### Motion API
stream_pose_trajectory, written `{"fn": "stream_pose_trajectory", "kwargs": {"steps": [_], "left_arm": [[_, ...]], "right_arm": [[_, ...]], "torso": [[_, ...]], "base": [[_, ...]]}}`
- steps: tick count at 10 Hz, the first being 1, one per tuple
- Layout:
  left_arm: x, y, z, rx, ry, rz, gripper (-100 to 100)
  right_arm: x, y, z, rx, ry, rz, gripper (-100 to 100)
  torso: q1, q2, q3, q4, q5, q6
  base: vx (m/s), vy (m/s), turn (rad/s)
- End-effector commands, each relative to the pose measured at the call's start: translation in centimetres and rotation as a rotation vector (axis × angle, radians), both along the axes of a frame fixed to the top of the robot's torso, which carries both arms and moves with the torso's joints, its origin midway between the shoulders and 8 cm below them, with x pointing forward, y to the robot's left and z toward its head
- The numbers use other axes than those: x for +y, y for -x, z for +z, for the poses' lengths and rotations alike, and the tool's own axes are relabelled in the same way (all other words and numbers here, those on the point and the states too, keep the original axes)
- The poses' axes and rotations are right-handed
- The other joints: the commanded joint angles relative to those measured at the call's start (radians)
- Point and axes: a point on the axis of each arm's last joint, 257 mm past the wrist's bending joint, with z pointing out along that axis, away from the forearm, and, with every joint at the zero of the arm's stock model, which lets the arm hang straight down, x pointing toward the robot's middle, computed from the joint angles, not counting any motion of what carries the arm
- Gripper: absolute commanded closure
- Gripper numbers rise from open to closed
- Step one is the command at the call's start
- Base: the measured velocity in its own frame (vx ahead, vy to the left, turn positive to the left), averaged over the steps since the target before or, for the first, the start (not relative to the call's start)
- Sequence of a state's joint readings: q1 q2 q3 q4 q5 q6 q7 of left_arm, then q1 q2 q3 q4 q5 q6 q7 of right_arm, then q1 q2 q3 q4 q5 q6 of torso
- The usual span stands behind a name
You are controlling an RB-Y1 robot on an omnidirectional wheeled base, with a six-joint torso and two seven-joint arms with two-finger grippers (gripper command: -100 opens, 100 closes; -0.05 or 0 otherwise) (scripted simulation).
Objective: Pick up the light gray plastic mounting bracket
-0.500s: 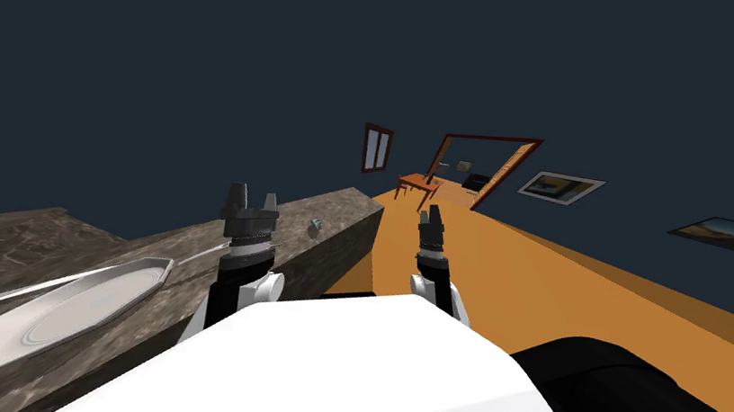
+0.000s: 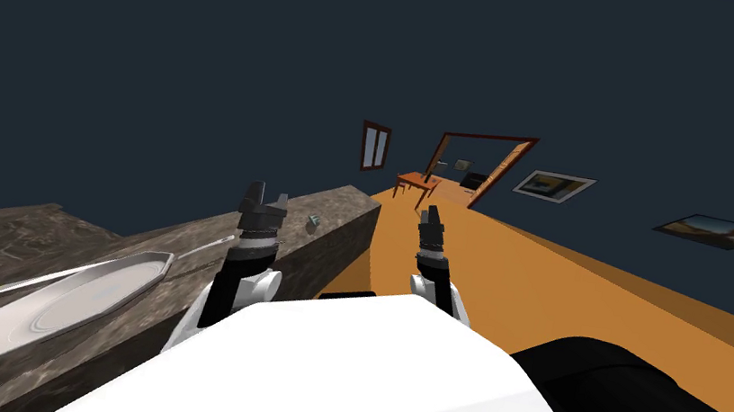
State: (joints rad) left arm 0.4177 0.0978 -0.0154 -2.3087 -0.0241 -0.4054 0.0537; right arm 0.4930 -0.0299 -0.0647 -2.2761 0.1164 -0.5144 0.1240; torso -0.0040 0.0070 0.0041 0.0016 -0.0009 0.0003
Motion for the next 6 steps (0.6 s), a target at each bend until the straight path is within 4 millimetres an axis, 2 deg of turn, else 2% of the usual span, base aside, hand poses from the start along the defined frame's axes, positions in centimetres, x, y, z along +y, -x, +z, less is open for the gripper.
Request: {"fn": "stream_pose_trajectory", "kwargs": {"steps": [1,6], "left_arm": [[-0.4,-1.1,-0.5,0.038,-0.019,-0.013,-100],[-0.9,-3.4,-2.0,0.127,-0.031,-0.022,-100]], "right_arm": [[0.0,0.0,0.0,0.0,0.0,0.0,0],[0.0,0.0,0.0,0.0,0.0,0.0,0]], "torso": [[0.0,0.0,0.0,0.0,0.0,0.0],[0.002,-0.003,-0.002,-0.001,0.0,0.0]], "base": [[-0.103,-0.083,-0.037],[-0.068,-0.035,-0.018]]}}
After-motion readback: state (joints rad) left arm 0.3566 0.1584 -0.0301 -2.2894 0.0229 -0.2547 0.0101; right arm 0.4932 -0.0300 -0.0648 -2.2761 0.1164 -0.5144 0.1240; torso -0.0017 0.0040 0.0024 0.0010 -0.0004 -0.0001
